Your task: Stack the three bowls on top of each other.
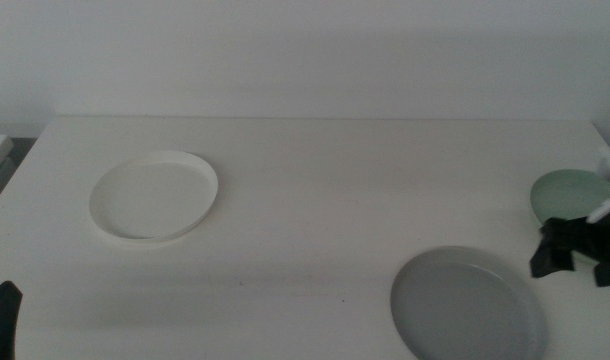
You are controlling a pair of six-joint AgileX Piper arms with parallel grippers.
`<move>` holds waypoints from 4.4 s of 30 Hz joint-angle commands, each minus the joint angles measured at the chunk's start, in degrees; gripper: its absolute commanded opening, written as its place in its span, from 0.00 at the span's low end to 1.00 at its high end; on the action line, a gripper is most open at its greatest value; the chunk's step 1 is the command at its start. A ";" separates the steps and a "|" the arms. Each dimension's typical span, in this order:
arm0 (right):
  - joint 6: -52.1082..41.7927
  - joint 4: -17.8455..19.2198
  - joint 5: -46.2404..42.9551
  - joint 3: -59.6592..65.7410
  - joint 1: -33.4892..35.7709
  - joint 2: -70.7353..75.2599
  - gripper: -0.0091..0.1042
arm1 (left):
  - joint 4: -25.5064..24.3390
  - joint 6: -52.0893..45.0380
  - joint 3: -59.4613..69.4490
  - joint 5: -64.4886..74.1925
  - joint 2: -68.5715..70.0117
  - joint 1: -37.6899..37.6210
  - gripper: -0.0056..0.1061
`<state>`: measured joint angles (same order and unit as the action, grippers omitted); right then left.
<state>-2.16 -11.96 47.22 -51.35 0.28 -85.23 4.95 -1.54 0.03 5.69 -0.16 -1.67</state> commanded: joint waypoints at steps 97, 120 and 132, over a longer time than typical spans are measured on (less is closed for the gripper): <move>6.89 11.05 18.39 -45.07 -20.51 -30.78 0.63 | -0.06 -0.16 -0.03 -0.54 0.16 -0.03 0.89; 6.21 5.81 8.44 -38.15 -24.68 -38.66 0.47 | -0.06 0.02 -0.03 -0.54 0.16 -0.03 0.89; 6.21 5.42 8.67 -38.15 -24.68 -39.56 0.06 | -0.06 -0.14 -0.03 -0.54 0.16 -0.03 0.89</move>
<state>4.30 -7.16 55.82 -89.59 -24.38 -124.22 4.95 -1.64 0.03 5.69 -0.16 -1.67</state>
